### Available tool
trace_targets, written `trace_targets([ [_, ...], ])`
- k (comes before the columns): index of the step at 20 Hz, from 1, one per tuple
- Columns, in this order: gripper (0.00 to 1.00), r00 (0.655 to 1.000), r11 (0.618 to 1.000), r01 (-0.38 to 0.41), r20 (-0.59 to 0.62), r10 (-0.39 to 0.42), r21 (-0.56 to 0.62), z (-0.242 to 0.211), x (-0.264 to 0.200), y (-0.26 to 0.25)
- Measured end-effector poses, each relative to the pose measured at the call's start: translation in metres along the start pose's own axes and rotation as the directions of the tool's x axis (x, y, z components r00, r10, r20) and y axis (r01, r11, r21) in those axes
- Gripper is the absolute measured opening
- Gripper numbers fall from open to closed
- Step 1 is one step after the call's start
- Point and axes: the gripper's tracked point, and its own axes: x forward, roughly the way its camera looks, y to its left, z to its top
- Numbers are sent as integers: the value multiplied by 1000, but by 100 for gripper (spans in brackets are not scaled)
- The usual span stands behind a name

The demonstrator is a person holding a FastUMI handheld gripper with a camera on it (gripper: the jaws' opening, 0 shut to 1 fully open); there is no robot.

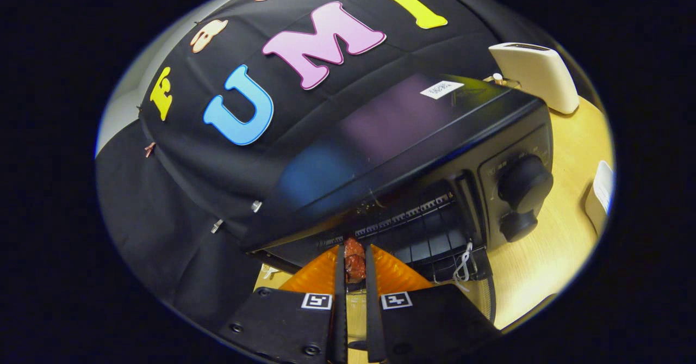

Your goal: Open the toaster oven, put the food inside, and close the toaster oven door.

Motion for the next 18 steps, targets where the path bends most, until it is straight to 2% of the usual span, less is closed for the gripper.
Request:
trace_targets([
  [3,18,999,1000,27,42,-27,-13,7,9,-7],
  [5,19,994,994,101,44,-100,-31,7,17,-26],
  [6,25,992,992,125,35,-124,-33,5,16,-30],
  [9,36,981,980,191,-8,-192,-59,-4,11,-46],
  [10,43,981,979,190,-12,-192,-70,-4,8,-45],
  [11,45,982,979,187,-11,-188,-78,-3,5,-43],
  [12,53,984,982,175,-9,-176,-76,-2,3,-38],
  [14,78,984,982,175,-15,-177,-71,-1,-3,-35],
  [17,86,984,982,175,-26,-177,-76,-1,-11,-33],
  [18,92,983,980,180,-17,-182,-81,2,-16,-32],
])
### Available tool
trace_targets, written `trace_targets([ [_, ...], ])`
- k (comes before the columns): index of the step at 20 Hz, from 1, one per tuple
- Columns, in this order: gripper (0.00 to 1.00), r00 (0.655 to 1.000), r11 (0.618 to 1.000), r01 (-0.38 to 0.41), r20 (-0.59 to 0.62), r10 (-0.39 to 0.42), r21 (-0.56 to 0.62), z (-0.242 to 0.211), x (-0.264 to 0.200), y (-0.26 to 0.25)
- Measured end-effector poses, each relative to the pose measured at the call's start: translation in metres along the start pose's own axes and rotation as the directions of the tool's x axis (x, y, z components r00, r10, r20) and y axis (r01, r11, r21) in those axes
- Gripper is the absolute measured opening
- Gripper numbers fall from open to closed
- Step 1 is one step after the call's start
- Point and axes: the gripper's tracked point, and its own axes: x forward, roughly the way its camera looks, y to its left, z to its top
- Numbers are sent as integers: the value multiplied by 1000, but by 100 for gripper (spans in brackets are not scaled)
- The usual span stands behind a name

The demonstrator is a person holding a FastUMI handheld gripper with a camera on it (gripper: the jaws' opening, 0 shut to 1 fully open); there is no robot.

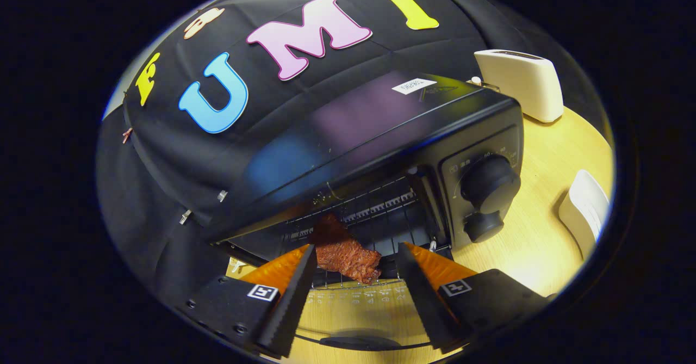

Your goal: Open the toaster oven, put the food inside, and close the toaster oven door.

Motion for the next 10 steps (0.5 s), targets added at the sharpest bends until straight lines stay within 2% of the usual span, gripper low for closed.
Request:
trace_targets([
  [2,98,1000,1000,0,17,0,-1,7,-7,3],
  [5,98,999,999,-7,34,8,-37,13,-28,8],
  [10,98,1000,989,-25,9,27,-147,-4,-72,16],
])
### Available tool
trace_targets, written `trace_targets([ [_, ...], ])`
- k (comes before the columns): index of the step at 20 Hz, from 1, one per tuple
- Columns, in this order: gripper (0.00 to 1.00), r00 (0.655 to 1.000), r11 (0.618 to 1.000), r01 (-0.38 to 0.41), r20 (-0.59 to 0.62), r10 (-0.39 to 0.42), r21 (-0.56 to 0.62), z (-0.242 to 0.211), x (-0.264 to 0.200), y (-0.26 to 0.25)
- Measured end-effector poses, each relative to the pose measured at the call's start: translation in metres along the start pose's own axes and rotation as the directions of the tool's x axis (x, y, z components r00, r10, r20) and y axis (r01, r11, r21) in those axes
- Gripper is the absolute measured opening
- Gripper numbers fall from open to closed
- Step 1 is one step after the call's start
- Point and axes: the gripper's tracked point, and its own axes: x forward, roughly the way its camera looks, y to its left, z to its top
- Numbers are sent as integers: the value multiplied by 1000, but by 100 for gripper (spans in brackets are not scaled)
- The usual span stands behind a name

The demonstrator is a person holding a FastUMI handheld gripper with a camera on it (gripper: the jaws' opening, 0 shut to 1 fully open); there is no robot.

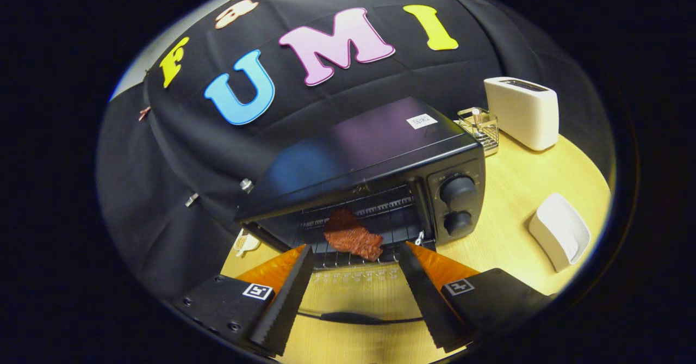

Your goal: Open the toaster oven, put the food inside, and close the toaster oven door.

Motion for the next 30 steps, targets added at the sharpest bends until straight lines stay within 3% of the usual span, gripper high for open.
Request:
trace_targets([
  [6,98,998,998,-21,-67,17,-55,-33,-47,20],
  [9,98,992,996,18,-127,-30,-91,-58,-64,18],
  [12,98,981,992,3,-193,-27,-123,-90,-73,32],
  [15,98,963,987,21,-263,-62,-158,-118,-65,35],
  [23,98,903,953,156,-354,-245,-261,-158,-16,3],
  [30,99,862,940,206,-404,-306,-271,-177,5,-9],
])
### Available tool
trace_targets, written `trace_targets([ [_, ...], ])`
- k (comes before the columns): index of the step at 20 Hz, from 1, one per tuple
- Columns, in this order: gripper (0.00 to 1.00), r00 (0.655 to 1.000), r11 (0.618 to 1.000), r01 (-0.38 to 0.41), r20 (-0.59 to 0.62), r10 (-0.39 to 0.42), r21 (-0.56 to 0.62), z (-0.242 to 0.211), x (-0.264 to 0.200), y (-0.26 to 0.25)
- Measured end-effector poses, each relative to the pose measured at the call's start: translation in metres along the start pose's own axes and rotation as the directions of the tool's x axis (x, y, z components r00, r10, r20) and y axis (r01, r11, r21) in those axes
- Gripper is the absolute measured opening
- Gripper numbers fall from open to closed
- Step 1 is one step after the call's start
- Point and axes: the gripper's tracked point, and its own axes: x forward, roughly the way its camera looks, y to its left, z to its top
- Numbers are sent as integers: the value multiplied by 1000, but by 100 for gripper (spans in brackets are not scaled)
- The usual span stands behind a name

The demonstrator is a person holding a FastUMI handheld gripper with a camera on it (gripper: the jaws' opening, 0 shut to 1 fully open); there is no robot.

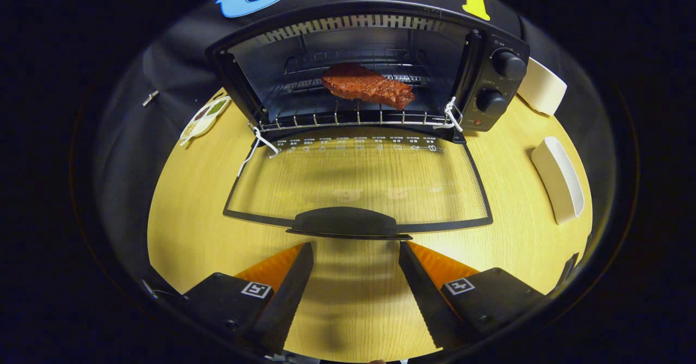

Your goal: Open the toaster oven, put the food inside, and close the toaster oven door.

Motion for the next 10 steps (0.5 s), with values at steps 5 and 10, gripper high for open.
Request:
trace_targets([
  [5,97,1000,999,28,0,-28,29,3,7,-1],
  [10,97,998,999,22,65,-24,37,7,-7,1],
])
